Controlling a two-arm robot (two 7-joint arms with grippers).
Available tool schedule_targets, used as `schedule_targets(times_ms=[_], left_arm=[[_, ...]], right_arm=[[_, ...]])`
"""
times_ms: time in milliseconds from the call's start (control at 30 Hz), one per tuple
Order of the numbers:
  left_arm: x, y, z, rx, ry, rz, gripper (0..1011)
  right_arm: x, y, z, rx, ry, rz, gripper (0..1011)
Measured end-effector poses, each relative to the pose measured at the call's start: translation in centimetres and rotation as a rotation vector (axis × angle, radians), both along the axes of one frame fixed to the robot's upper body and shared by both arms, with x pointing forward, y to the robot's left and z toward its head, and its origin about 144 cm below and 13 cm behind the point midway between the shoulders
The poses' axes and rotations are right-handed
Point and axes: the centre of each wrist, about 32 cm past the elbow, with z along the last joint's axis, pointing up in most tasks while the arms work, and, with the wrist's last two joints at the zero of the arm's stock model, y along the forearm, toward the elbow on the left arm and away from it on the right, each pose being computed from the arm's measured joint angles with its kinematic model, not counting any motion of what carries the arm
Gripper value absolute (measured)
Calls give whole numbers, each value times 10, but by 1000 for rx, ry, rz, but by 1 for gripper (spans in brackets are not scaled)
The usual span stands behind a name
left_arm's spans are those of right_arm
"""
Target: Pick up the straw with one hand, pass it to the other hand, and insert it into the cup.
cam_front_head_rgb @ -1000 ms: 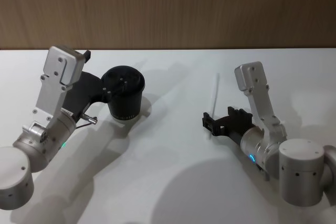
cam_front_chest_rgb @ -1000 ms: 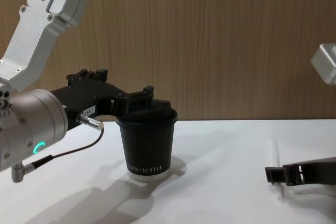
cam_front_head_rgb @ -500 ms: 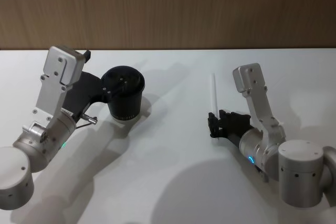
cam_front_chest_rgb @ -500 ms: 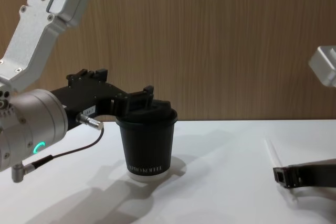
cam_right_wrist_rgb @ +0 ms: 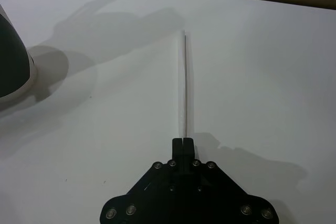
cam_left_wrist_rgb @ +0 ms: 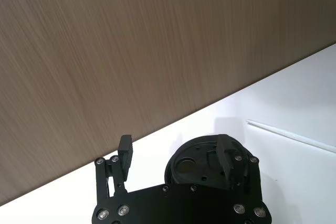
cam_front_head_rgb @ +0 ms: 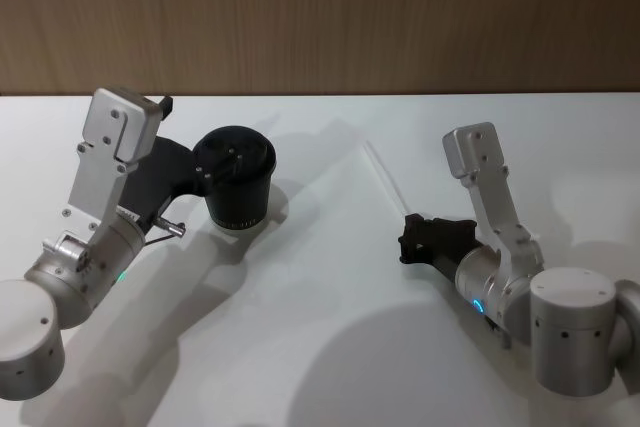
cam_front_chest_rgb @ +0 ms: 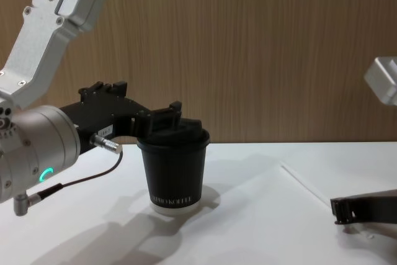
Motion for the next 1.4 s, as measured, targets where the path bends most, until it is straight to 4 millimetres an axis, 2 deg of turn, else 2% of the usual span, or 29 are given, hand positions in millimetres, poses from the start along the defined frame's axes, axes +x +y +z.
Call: schedule_targets(times_ms=[367, 867, 1400], left_arm=[[0, 0, 0, 0, 0, 0, 1002], [0, 0, 0, 0, 0, 0, 1003], [0, 0, 0, 0, 0, 0, 1003]], right_arm=[[-1, -3, -1, 5, -23, -6, 1], [-4, -11, 10, 53, -187, 20, 1], [-3, -35, 28, 218, -387, 163, 1]])
